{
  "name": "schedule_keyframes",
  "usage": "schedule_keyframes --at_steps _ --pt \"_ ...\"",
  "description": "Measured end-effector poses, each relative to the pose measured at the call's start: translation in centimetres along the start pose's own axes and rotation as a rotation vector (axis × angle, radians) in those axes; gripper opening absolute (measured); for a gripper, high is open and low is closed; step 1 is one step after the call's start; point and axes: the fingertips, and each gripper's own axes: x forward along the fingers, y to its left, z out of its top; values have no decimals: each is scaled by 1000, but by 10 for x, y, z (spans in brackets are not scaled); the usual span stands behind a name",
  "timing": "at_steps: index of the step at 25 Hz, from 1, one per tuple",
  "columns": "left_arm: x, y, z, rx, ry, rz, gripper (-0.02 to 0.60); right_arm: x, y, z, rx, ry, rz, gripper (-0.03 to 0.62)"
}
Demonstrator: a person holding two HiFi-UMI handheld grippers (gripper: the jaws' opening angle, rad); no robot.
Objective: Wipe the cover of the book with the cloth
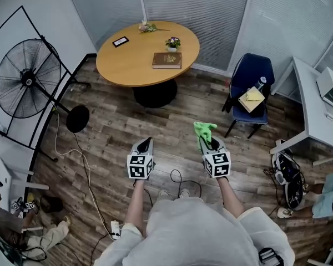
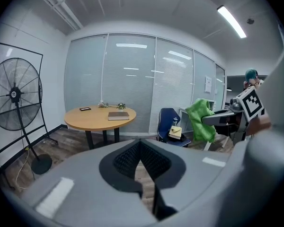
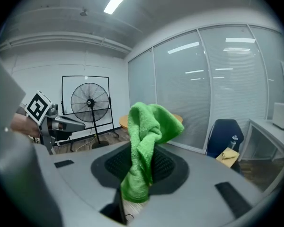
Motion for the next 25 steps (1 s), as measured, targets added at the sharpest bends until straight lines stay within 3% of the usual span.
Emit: schedule_keyframes --at_steps 15,25 --pt "28 10 -9 -24 25 10 9 33 -12 -4 -4 19 26 98" --pt "92 47 13 -27 17 -30 9 95 -26 12 -12 26 10 98"
